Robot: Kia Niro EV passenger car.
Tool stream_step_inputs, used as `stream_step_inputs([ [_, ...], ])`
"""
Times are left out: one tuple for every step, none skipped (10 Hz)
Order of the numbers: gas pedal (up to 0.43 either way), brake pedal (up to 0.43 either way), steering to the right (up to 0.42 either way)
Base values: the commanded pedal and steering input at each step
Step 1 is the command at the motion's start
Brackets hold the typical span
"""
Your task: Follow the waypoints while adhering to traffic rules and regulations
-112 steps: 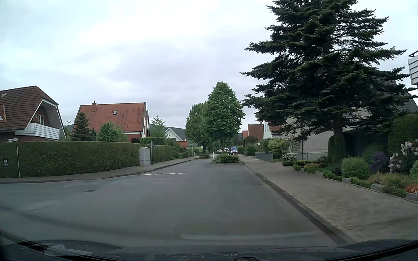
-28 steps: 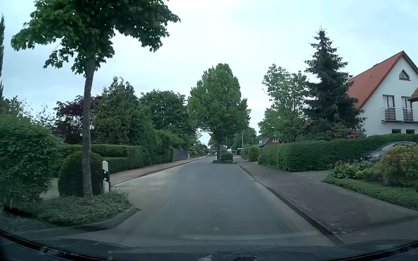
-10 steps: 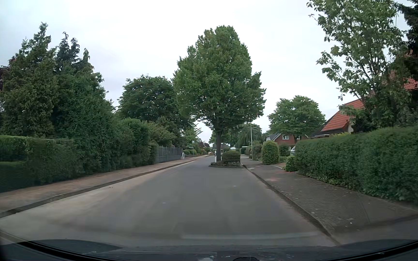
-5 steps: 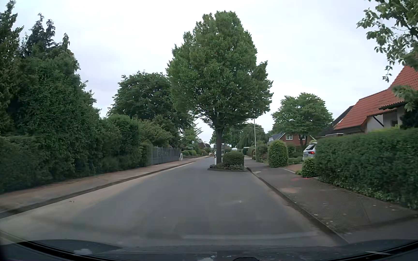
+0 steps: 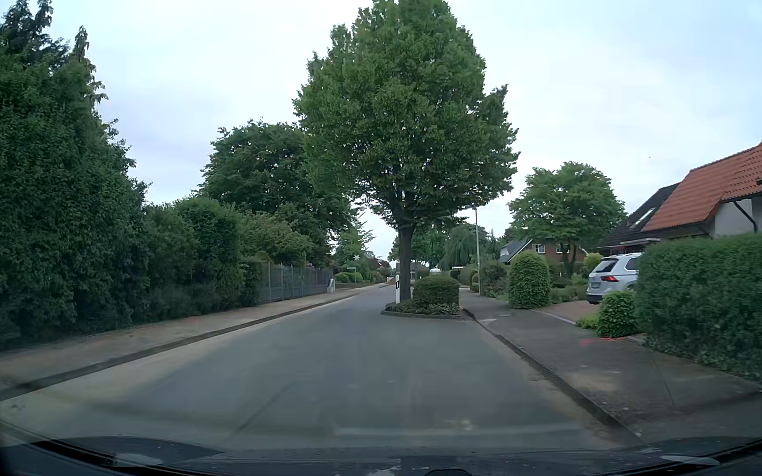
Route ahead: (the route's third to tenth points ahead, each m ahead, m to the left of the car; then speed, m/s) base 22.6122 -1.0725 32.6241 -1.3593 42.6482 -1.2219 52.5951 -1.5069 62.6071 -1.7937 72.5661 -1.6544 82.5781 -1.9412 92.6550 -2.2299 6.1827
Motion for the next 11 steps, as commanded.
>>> stream_step_inputs([
  [0.079, 0.000, -0.043],
  [0.079, 0.000, -0.056],
  [0.079, 0.000, -0.074],
  [0.079, 0.000, -0.089],
  [0.079, 0.000, -0.101],
  [0.079, 0.000, -0.107],
  [0.079, 0.000, -0.113],
  [0.079, 0.000, -0.119],
  [0.079, 0.000, -0.124],
  [0.079, 0.000, -0.126],
  [0.079, 0.000, -0.126],
])
